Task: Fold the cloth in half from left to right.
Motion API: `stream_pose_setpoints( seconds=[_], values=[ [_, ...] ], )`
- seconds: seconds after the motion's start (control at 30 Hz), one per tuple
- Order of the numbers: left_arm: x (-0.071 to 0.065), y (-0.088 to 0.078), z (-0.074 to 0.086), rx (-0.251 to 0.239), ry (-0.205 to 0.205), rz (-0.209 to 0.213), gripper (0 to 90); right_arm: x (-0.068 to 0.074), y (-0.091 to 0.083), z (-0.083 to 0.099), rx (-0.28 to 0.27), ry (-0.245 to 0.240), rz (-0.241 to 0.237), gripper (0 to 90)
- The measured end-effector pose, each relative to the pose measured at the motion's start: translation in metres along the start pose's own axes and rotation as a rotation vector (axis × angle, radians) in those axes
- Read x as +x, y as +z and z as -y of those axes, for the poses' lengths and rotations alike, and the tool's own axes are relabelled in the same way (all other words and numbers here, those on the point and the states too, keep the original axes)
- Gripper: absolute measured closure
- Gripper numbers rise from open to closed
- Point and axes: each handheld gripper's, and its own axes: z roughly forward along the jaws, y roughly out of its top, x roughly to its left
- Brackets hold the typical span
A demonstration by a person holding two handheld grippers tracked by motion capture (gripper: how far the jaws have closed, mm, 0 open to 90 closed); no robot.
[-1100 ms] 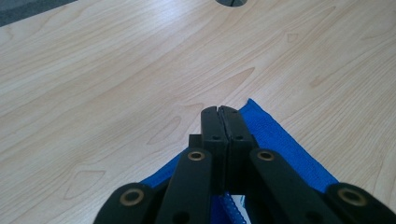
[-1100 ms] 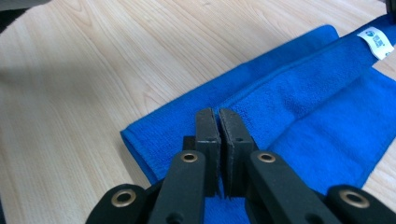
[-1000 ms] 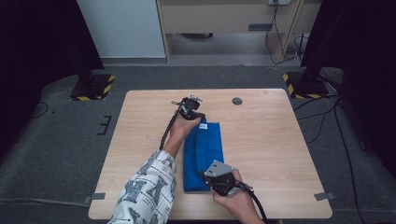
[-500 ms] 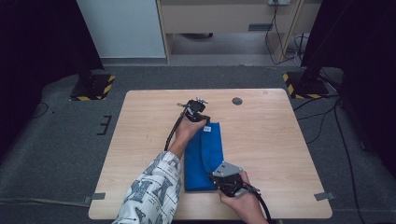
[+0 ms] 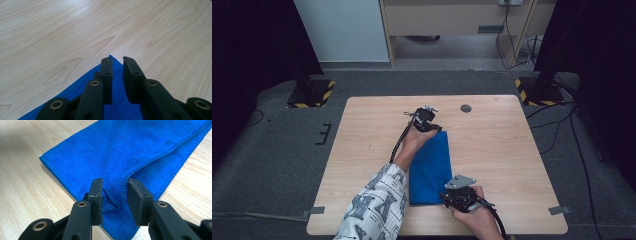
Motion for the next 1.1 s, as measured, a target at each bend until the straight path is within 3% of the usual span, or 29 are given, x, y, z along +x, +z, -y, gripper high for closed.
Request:
stream_pose_setpoints(
  seconds=[0.3,0.57,0.77,1.1],
  values=[
    [-0.005,-0.012,0.006,-0.022,0.019,0.004,77.3,-0.004,0.002,0.001,0.026,0.033,-0.033,71.1],
    [-0.006,-0.034,0.014,-0.048,0.051,-0.006,77.4,-0.006,0.000,0.000,0.021,0.021,-0.030,88.0],
    [0.000,-0.047,0.016,-0.055,0.065,-0.032,77.5,-0.009,-0.014,-0.003,0.002,0.020,-0.011,90.0],
    [0.010,-0.057,0.026,-0.053,0.071,-0.063,77.3,-0.014,-0.022,0.002,0.030,-0.001,0.017,90.0]
  ],
)
